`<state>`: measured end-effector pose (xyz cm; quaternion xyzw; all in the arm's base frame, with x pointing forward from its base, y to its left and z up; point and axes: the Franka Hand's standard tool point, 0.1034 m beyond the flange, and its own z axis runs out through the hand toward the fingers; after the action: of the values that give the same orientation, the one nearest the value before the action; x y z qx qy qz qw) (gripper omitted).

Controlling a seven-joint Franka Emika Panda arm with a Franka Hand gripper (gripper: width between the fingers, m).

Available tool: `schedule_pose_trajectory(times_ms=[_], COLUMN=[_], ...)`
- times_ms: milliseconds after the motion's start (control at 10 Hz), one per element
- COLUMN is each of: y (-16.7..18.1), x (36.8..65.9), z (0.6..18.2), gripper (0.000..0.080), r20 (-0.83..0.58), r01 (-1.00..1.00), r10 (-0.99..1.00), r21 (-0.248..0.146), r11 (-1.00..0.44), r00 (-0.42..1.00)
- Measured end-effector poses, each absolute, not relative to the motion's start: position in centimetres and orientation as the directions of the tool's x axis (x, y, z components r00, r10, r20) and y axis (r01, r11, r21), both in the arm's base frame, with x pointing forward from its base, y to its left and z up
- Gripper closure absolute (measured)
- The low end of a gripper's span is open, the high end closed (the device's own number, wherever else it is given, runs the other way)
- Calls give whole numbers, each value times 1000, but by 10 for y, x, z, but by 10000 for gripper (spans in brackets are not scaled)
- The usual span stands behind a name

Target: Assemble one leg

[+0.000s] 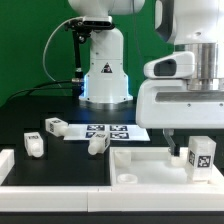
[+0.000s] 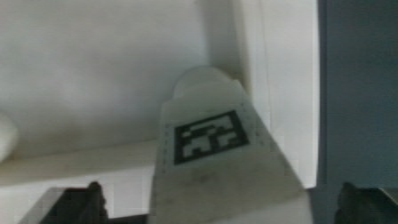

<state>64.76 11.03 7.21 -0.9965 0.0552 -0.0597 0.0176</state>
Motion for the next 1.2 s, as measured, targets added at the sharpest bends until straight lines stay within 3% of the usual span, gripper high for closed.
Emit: schedule_pose_trajectory(times_ms=[100,200,300,500,700,800,1000,1100,1200], y=[110,110,110,110,108,107,103,102,102], x=[648,648,648,647,647,646,644,642,641], z=[72,72,72,72,71,71,69,69,69], gripper=[151,237,237,515,515,515,515,515,515], r20=[117,116,115,104,89,77,27,-11,-43], r01=[-116,-133,-151,-313,-492,-643,-905,-967,-995], r10=[-121,-137,-155,-318,-498,-649,-912,-973,-999], r21=[-42,-44,-47,-68,-85,-90,-109,-117,-100], r11=[-992,-990,-987,-947,-867,-760,-411,-227,-22], r00=[986,984,981,942,863,757,410,230,26])
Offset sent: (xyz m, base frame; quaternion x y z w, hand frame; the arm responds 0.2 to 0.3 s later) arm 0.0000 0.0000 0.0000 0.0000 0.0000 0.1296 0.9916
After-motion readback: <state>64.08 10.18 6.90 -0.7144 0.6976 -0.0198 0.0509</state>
